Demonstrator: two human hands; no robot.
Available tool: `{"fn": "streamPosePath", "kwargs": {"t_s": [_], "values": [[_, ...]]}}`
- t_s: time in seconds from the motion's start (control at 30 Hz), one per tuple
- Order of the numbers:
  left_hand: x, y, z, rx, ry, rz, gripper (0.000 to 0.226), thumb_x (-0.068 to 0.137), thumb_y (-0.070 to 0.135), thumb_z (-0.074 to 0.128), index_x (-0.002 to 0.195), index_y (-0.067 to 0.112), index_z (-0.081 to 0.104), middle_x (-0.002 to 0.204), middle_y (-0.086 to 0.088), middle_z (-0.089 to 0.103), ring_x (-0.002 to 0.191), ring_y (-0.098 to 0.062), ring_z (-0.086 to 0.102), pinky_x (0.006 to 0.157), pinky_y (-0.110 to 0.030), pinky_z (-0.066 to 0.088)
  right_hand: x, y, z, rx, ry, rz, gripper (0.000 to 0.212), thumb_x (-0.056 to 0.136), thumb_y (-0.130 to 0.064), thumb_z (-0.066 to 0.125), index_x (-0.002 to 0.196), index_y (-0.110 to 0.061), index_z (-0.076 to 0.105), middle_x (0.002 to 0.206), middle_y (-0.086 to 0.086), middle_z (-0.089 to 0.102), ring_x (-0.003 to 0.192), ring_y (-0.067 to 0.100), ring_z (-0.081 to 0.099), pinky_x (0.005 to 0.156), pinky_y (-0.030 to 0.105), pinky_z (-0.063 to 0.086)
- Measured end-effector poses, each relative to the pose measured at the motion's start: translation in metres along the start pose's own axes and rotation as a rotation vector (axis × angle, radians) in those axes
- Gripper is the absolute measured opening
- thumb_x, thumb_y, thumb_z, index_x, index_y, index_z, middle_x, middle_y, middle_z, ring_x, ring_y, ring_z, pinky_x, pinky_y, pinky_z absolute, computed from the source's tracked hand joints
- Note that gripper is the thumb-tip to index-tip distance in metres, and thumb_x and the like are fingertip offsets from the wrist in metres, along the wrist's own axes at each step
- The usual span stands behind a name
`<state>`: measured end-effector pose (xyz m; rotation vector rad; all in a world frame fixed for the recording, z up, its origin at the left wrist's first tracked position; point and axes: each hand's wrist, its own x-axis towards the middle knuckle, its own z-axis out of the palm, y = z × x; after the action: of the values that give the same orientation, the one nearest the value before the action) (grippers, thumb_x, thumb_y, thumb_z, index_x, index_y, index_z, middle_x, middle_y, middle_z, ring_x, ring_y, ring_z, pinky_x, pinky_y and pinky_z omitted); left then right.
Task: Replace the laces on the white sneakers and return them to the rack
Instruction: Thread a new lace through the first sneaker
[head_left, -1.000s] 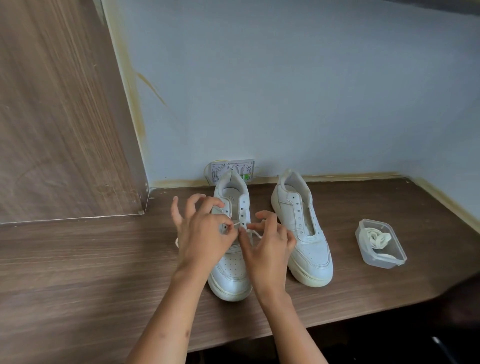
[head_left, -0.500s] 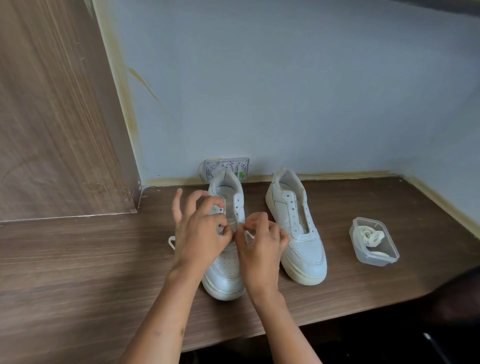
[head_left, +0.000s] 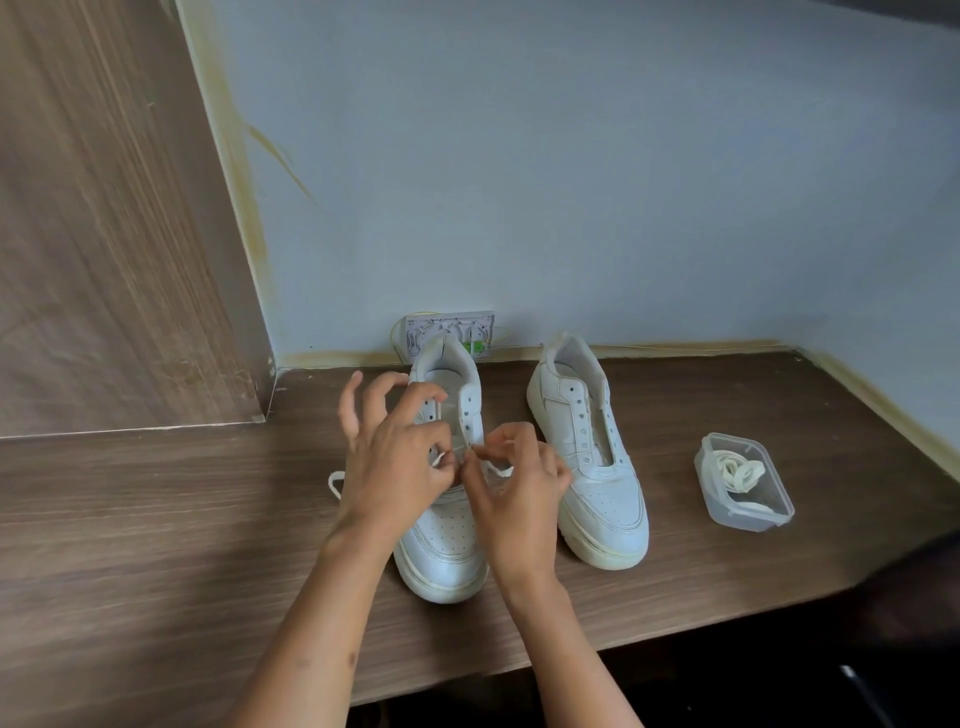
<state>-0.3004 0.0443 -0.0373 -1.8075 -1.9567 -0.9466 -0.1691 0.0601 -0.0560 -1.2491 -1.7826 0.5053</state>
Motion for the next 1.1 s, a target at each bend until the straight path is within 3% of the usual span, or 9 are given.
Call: {"fn": "streamPosePath", "kwargs": {"t_s": [0.1, 0.2, 0.27, 0.37, 0.57, 0.7, 0.87, 0.97, 1.1], "values": [[0.000, -0.003, 0.002, -0.076, -0.004, -0.010, 0.015, 0.060, 0.037, 0.082, 0.055, 0.031, 0.068, 0.113, 0.016, 0.062, 0.123, -0.023, 0.036, 0.112, -0.050, 0.008, 0.000, -0.001, -0.001, 0.042, -0.014, 0.023, 0.023, 0.086, -0.034, 0.070, 0.097, -0.032, 0.050, 0.088, -0.016, 0.063, 0.100, 0.013, 0.052, 0.092, 0.005, 0.015], [-0.001, -0.006, 0.003, -0.128, -0.002, -0.018, 0.017, 0.068, 0.051, 0.065, 0.062, 0.037, 0.072, 0.117, 0.018, 0.060, 0.122, -0.024, 0.035, 0.107, -0.049, 0.015, 0.001, -0.003, -0.006, 0.064, -0.015, 0.007, 0.021, 0.084, -0.032, 0.072, 0.097, -0.029, 0.056, 0.083, -0.018, 0.064, 0.098, 0.009, 0.053, 0.096, 0.015, 0.022], [-0.001, -0.009, 0.004, -0.142, -0.017, -0.002, 0.010, 0.070, 0.048, 0.072, 0.066, 0.039, 0.074, 0.120, 0.018, 0.059, 0.122, -0.025, 0.035, 0.105, -0.049, 0.017, 0.003, -0.001, -0.010, 0.091, -0.029, 0.026, 0.018, 0.086, -0.029, 0.070, 0.102, -0.027, 0.061, 0.080, -0.021, 0.062, 0.098, 0.007, 0.054, 0.098, 0.028, 0.028], [-0.001, -0.011, 0.005, -0.152, -0.076, -0.022, 0.009, 0.067, 0.039, 0.084, 0.071, 0.040, 0.076, 0.123, 0.018, 0.058, 0.122, -0.025, 0.034, 0.104, -0.048, 0.018, 0.007, 0.004, -0.014, 0.074, -0.073, 0.036, 0.020, 0.091, -0.037, 0.065, 0.110, -0.031, 0.066, 0.082, -0.021, 0.064, 0.101, 0.006, 0.052, 0.099, 0.033, 0.028], [-0.003, -0.016, 0.004, -0.168, -0.069, -0.068, 0.010, 0.084, 0.040, 0.070, 0.092, 0.045, 0.074, 0.128, 0.018, 0.054, 0.121, -0.020, 0.036, 0.103, -0.043, 0.017, 0.010, 0.009, -0.010, -0.121, -0.048, -0.067, 0.005, 0.092, -0.034, 0.064, 0.094, -0.035, 0.068, 0.087, -0.021, 0.061, 0.098, 0.010, 0.045, 0.087, 0.034, 0.027], [-0.004, -0.021, 0.004, -0.140, -0.193, -0.224, 0.039, 0.096, 0.042, 0.050, 0.135, 0.045, 0.049, 0.141, 0.010, 0.045, 0.128, -0.019, 0.038, 0.106, -0.044, 0.021, 0.022, 0.020, -0.022, -0.131, 0.092, 0.034, 0.007, 0.090, -0.029, 0.067, 0.090, -0.035, 0.067, 0.091, -0.020, 0.061, 0.096, 0.011, 0.045, 0.085, 0.033, 0.025], [-0.007, -0.021, 0.006, -0.255, -0.362, -0.264, 0.041, 0.099, 0.047, 0.034, 0.141, 0.048, 0.032, 0.132, 0.011, 0.054, 0.110, -0.017, 0.056, 0.105, -0.056, 0.031, 0.026, 0.030, -0.033, -0.167, 0.315, 0.176, 0.005, 0.091, -0.030, 0.067, 0.096, -0.029, 0.068, 0.101, -0.010, 0.065, 0.099, 0.023, 0.051, 0.087, 0.035, 0.027], [-0.006, -0.021, 0.003, -0.273, -0.334, -0.256, 0.040, 0.101, 0.042, 0.035, 0.141, 0.045, 0.037, 0.125, 0.009, 0.058, 0.106, -0.019, 0.057, 0.101, -0.052, 0.036, 0.024, 0.024, -0.027, -0.181, 0.191, -0.014, 0.021, 0.088, -0.035, 0.070, 0.108, -0.034, 0.065, 0.116, -0.009, 0.059, 0.106, 0.021, 0.041, 0.087, 0.037, 0.029], [-0.003, -0.023, -0.001, -0.353, -0.316, -0.250, 0.041, 0.103, 0.018, 0.038, 0.135, 0.041, 0.049, 0.111, 0.007, 0.064, 0.103, -0.017, 0.059, 0.088, -0.043, 0.045, 0.014, 0.018, -0.013, -0.228, -0.107, -0.177, 0.012, 0.088, -0.049, 0.063, 0.095, -0.040, 0.066, 0.123, -0.013, 0.051, 0.117, 0.018, 0.032, 0.096, 0.040, 0.028]]}}
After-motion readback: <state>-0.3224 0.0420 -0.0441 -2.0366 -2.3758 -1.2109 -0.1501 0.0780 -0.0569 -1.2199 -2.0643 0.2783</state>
